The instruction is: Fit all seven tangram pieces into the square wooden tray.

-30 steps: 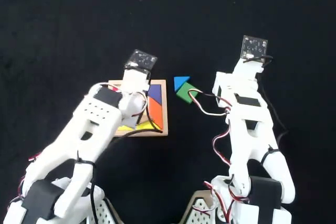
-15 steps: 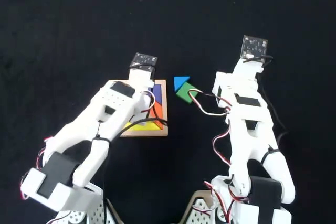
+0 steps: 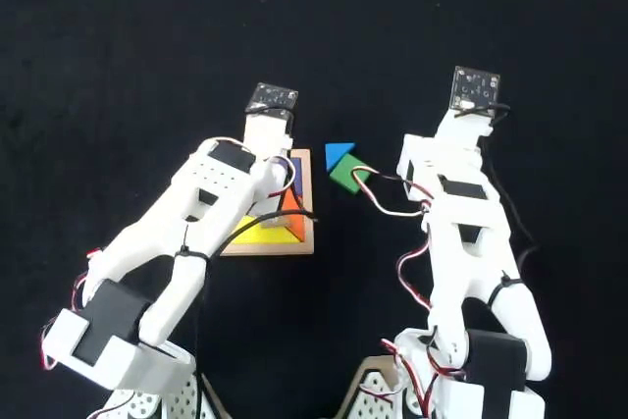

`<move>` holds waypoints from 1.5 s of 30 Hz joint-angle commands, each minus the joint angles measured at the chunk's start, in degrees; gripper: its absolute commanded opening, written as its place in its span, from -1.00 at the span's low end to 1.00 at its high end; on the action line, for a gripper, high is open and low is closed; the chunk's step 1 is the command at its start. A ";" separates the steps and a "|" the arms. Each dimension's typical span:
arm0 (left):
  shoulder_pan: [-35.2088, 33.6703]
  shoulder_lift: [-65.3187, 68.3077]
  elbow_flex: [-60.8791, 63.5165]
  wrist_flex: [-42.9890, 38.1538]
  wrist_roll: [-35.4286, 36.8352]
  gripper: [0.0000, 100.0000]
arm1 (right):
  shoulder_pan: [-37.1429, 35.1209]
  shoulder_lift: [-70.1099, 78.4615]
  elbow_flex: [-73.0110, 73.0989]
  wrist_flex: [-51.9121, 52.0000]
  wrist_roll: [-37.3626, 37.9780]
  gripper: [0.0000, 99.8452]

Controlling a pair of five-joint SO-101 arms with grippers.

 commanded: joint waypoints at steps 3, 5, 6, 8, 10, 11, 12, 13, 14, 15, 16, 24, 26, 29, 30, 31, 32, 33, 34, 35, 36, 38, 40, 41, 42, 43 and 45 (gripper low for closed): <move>1.54 0.00 -3.21 -1.32 2.99 -0.94 | 0.35 -2.95 -1.19 -0.70 -0.44 -0.98; 1.89 -0.18 -2.77 -2.99 2.90 -0.94 | 0.35 -2.95 -1.19 -0.70 -0.44 -0.98; 1.89 -0.09 -2.77 -3.16 2.99 -0.94 | 0.35 -2.95 -1.19 -0.70 -0.44 -0.98; 2.07 -0.09 -2.68 -2.99 3.08 -0.94 | 0.35 -2.95 -1.19 -0.70 -0.44 -0.98; 2.42 -0.53 -2.95 -0.35 3.16 -0.94 | 0.35 -2.95 -1.19 -0.70 -0.44 -0.98; 2.68 -0.70 -3.38 1.67 3.25 -0.94 | 0.35 -2.95 -1.19 -0.70 -0.44 -0.98; 3.03 -1.32 -4.26 3.96 3.25 -0.94 | 0.35 -2.95 -1.19 -0.70 -0.44 -0.98; 3.56 -2.29 -4.97 6.68 3.25 -0.94 | 0.35 -2.95 -1.19 -0.70 -0.44 -0.98; 4.18 -3.16 -5.23 8.79 3.25 -0.94 | 0.35 -2.95 -1.19 -0.70 -0.44 -0.98; 4.79 -4.04 -5.14 9.93 2.99 -0.94 | 0.35 -2.95 -1.19 -0.70 -0.44 -0.98; 5.41 -4.75 -4.79 10.37 2.81 -0.94 | 0.35 -2.95 -1.19 -0.70 -0.44 -0.98; 6.11 -3.25 -1.63 8.88 0.62 -0.93 | 0.35 -2.95 -1.10 -0.70 -0.44 -0.98; 6.90 -2.99 -1.01 8.88 0.26 -0.93 | 0.35 -2.95 -1.10 -0.70 -0.44 -0.98; 10.59 -2.90 0.66 8.70 -1.67 -0.93 | 0.35 -2.95 -1.10 -0.70 -0.35 -0.98; 11.74 -2.90 1.19 8.35 -1.93 -0.93 | 0.35 -2.95 -1.10 -0.70 -0.35 -0.98; 12.44 -2.90 1.27 8.26 -1.85 -0.93 | 0.35 -2.95 -1.10 -0.70 -0.35 -0.98; 12.53 -2.90 1.19 8.26 -1.76 -0.94 | 0.35 -2.95 -1.10 -0.70 -0.35 -0.98; 12.44 -2.90 1.10 8.18 -1.76 -0.94 | 0.35 -2.95 -1.10 -0.70 -0.35 -0.98; 11.91 -2.90 1.10 7.91 -1.85 -0.93 | 0.35 -2.95 -1.10 -0.70 -0.35 -0.98; 11.03 -2.90 1.36 7.12 -2.02 -0.93 | 0.35 -2.95 -1.10 -0.70 -0.35 -0.98; 10.15 -2.90 1.71 6.24 -2.02 -0.93 | 0.35 -2.95 -1.10 -0.70 -0.35 -0.98; 8.04 -2.73 2.77 4.48 -2.20 -0.93 | 0.35 -2.95 -1.10 -0.70 -0.35 -0.98; 6.29 -1.85 3.21 3.43 -3.87 -0.93 | 0.35 -2.95 -1.10 -0.70 -0.26 -0.98; 5.58 -1.32 3.30 3.25 -4.84 -0.93 | 0.35 -2.95 -1.10 -0.70 -0.26 -0.98; 4.97 -0.62 3.30 3.16 -5.36 -0.93 | 0.35 -2.95 -1.10 -0.70 -0.26 -0.98; 4.35 0.26 3.12 3.08 -5.54 -0.93 | 0.35 -2.95 -1.10 -0.70 -0.26 -0.98; 3.38 1.41 2.95 3.08 -5.63 -0.93 | 0.35 -2.95 -1.10 -0.70 -0.26 -0.98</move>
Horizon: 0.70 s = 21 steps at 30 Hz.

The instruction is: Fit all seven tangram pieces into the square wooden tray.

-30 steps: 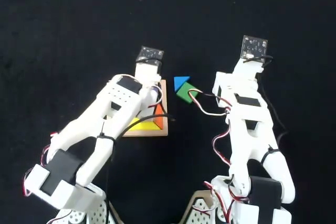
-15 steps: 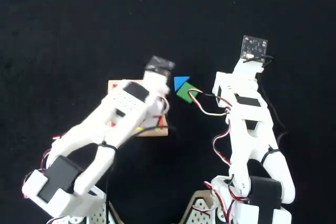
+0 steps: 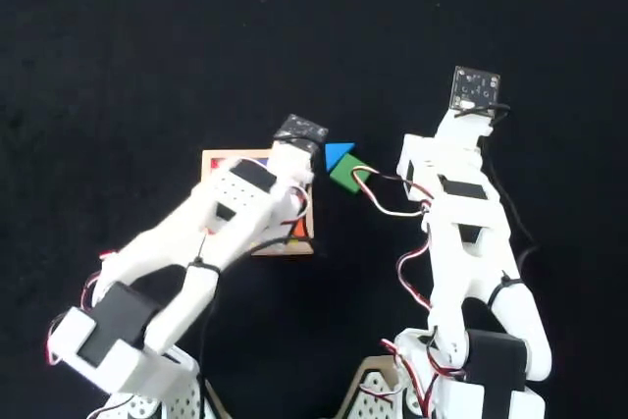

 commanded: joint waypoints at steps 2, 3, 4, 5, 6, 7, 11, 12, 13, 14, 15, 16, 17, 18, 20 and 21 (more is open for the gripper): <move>-2.95 1.76 -1.27 -0.62 -1.23 -0.94 | 0.35 -2.95 -1.10 -0.70 -0.26 -0.98; -3.30 1.76 -1.63 -0.44 -1.23 -0.94 | 0.35 -2.95 -1.10 -0.70 -0.26 -0.98; -3.56 1.76 -1.80 -0.53 -1.23 -0.94 | 0.35 -2.95 -1.10 -0.70 -0.26 -0.98; -3.82 1.76 -1.98 -0.70 -1.23 -0.94 | 0.35 -2.95 -1.10 -0.70 -0.26 -0.98; -4.18 1.76 -2.15 -0.79 -1.23 -0.94 | 0.35 -2.95 -1.10 -0.70 -0.26 -0.98; -4.62 1.76 -2.86 -0.62 -1.23 -0.94 | 0.35 -2.95 -1.10 -0.70 -0.26 -0.98; -5.58 1.76 -3.82 -0.88 -0.97 -0.94 | 0.35 -2.95 -1.10 -0.70 -0.26 -0.98; -5.41 1.76 -3.91 -1.49 -0.97 -0.94 | 0.26 -2.95 -1.10 -0.70 -0.26 -0.98; -5.14 1.76 -3.82 -2.37 -0.97 -0.94 | 0.26 -2.95 -1.10 -0.70 -0.35 -0.98; -5.05 1.85 -3.74 -3.16 -0.97 -0.94 | 0.26 -2.95 -1.10 -0.70 -0.35 -0.98; -5.05 2.11 -4.00 -3.87 -0.97 -0.94 | 0.26 -2.95 -1.10 -0.70 -0.35 -0.98; -5.05 2.02 -4.09 -4.48 -0.97 -0.94 | 0.26 -2.95 -1.10 -0.70 -0.35 -0.98; -4.97 1.76 -4.09 -5.19 -1.05 -0.94 | 0.00 -2.95 -1.10 -0.70 -0.26 -0.98; -4.88 1.76 -4.09 -5.80 -1.05 -0.93 | -0.26 -2.95 -1.01 -0.70 -0.26 -0.98; -4.97 1.76 -4.44 -7.03 -0.97 -0.93 | -0.26 -2.95 -1.01 -0.70 -0.26 -0.98; -5.14 1.76 -4.97 -7.21 -0.97 -0.94 | -0.26 -2.95 -1.01 -0.70 -0.18 -0.98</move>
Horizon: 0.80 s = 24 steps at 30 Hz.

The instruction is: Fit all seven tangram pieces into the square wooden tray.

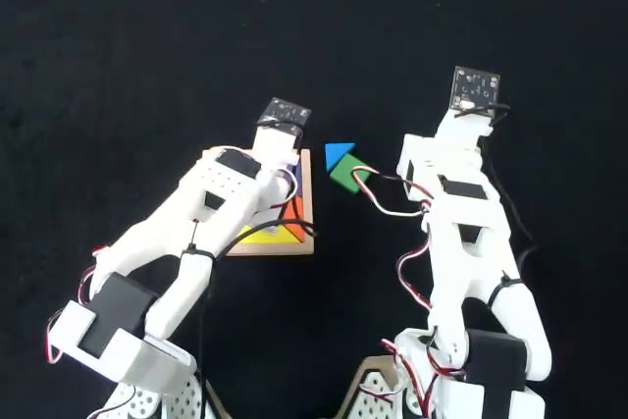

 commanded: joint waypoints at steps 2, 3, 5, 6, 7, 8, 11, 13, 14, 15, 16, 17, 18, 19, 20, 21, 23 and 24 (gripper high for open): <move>-0.48 0.00 -4.35 -2.20 0.00 -0.94 | -0.26 -2.95 -1.01 -0.70 -0.18 -0.98; -0.57 0.00 -4.53 -2.29 0.00 -0.94 | -0.26 -2.95 -1.01 -0.70 -0.18 -0.98; -0.57 -0.26 -4.79 -2.29 0.00 -0.94 | -0.26 -2.95 -1.01 -0.70 -0.18 -0.98; -0.57 -0.44 -4.79 -2.11 0.00 -0.94 | -0.26 -2.95 -1.01 -0.70 -0.18 -0.98; -0.57 -0.44 -4.62 -2.02 -0.09 -0.94 | -0.26 -2.95 -1.01 -0.70 -0.18 -0.98; -0.57 -0.53 -4.53 -1.93 -0.18 -0.94 | -0.26 -2.95 -1.01 -0.70 -0.18 -0.98; -1.01 -2.02 -5.76 1.93 -0.26 -0.94 | -0.18 -2.95 -1.10 -0.70 -0.18 -0.98; -1.89 -4.48 -6.29 3.08 0.00 -0.94 | -0.18 -2.95 -1.10 -0.70 -0.18 -0.98; -2.77 -5.89 -6.20 2.73 0.00 -0.94 | -0.18 -2.95 -1.10 -0.70 -0.18 -0.98; -3.65 -6.86 -6.11 1.49 0.00 -0.94 | -0.26 -2.95 -1.10 -0.70 -0.18 -0.98; -4.70 -7.65 -5.93 -0.26 0.00 -0.94 | -0.26 -2.95 -1.01 -0.70 -0.18 -0.98; -5.67 -7.65 -5.14 -3.08 0.00 -0.94 | -0.26 -2.95 -1.01 -0.70 -0.18 -0.98; -6.55 -6.95 -3.82 -7.21 0.00 -0.94 | -0.26 -2.95 -1.01 -0.70 -0.18 -0.98; -7.08 -6.07 -2.24 -11.16 0.00 -0.94 | -0.26 -2.95 -0.92 -0.70 -0.18 -0.98; -7.43 -4.92 -0.92 -14.15 0.00 -0.94 | -0.26 -2.95 -0.92 -0.70 -0.18 -0.98; -7.34 -3.69 0.04 -15.91 0.09 -0.94 | -0.26 -2.86 -0.92 -0.70 -0.18 -0.98; -6.55 -2.02 0.40 -15.82 0.09 -0.94 | -0.26 -2.86 -0.92 -0.70 -0.18 -0.98; -6.02 -1.32 0.22 -15.82 0.09 -0.94 | -0.26 -2.86 -0.92 -0.70 -0.18 -0.98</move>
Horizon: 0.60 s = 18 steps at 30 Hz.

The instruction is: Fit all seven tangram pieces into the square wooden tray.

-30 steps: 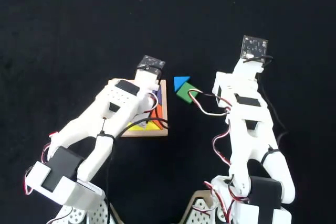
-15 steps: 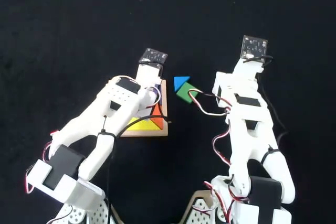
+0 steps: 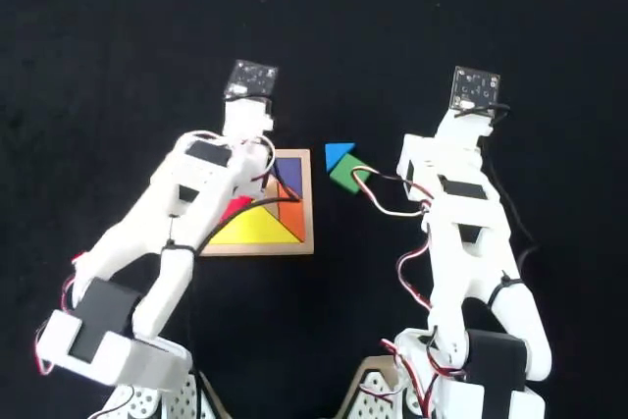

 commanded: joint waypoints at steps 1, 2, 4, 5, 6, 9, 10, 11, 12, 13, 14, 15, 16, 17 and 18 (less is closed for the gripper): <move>1.54 1.85 -0.31 -2.90 0.18 -0.94 | -0.26 -2.77 -0.92 -0.70 -0.18 -0.98; 1.98 2.37 -0.31 -3.16 0.18 -0.94 | -0.26 -2.77 -0.92 -0.70 -0.18 -0.98; 3.03 2.99 -0.40 -3.60 0.18 -0.94 | -0.26 -2.68 -0.92 -0.79 -0.18 -0.98; 3.21 3.16 0.04 -4.40 0.18 -0.94 | -0.26 -2.68 -0.92 -0.79 -0.18 -0.98; 3.21 3.25 0.22 -4.75 0.18 -0.94 | -0.26 -2.77 -0.92 -0.79 -0.18 -0.98; 3.30 3.34 0.22 -4.92 0.18 -0.94 | -0.26 -2.86 -0.92 -0.79 -0.18 -0.98; 3.38 3.34 0.22 -4.92 0.18 -0.94 | -0.26 -2.86 -0.92 -0.79 -0.18 -0.98; 3.38 3.34 0.04 -4.92 0.18 -0.94 | -0.26 -2.86 -0.92 -0.79 -0.18 -0.98; 3.38 3.43 -0.04 -5.01 0.18 -0.94 | -0.26 -2.86 -0.92 -0.79 -0.18 -0.98; 3.38 3.43 -0.13 -5.19 0.18 -0.94 | -0.26 -2.86 -0.92 -0.79 -0.18 -0.98; 3.30 3.43 -0.31 -5.19 0.18 -0.94 | -0.26 -2.86 -0.92 -0.79 -0.18 -0.98; 3.30 3.43 -0.40 -5.19 0.53 -0.94 | -0.26 -2.86 -0.92 -0.79 -0.18 -0.98; 3.30 3.43 -0.40 -5.27 1.49 -0.94 | -0.26 -2.86 -0.92 -0.79 -0.18 -0.98; 3.30 3.43 -0.40 -5.27 2.20 -0.94 | -0.26 -2.86 -0.92 -0.79 -0.18 -0.98; 3.30 3.43 -0.40 -5.27 2.64 -0.93 | -0.26 -2.86 -0.92 -0.79 -0.18 -0.98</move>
